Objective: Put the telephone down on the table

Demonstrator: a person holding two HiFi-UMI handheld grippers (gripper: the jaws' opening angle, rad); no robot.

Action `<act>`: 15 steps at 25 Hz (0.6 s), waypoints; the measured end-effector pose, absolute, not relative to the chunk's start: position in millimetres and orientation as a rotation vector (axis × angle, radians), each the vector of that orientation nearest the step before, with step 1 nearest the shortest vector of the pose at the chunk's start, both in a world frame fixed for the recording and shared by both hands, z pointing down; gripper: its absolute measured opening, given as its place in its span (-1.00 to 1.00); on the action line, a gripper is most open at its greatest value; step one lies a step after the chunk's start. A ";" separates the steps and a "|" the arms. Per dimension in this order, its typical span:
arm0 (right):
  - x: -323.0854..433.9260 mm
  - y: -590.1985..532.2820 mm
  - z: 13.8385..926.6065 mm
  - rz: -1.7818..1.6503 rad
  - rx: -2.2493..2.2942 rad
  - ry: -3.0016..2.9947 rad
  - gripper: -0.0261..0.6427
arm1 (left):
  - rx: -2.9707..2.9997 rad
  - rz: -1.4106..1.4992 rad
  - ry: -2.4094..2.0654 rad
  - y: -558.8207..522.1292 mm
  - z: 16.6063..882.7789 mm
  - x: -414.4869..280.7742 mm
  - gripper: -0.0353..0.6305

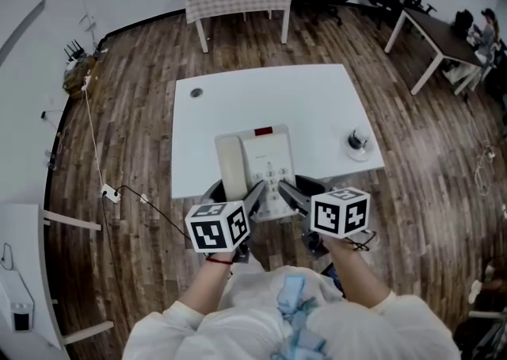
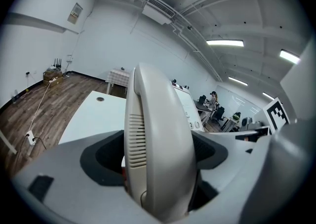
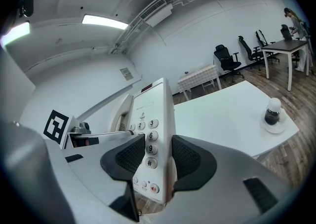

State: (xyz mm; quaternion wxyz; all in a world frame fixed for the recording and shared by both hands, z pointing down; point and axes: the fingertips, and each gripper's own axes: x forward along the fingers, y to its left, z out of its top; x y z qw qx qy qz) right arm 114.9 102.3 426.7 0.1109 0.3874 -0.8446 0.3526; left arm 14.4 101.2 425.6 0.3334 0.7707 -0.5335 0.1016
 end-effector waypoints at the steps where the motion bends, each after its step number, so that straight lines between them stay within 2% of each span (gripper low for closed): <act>1: 109.1 94.2 427.8 1.043 1.141 -2.481 -0.35 | 2.014 0.269 -1.390 92.6 426.7 9.0 0.28; 15: 36.1 -21.0 426.2 1.042 1.202 -2.439 -0.35 | 2.030 0.274 -1.346 -25.2 426.7 -64.9 0.28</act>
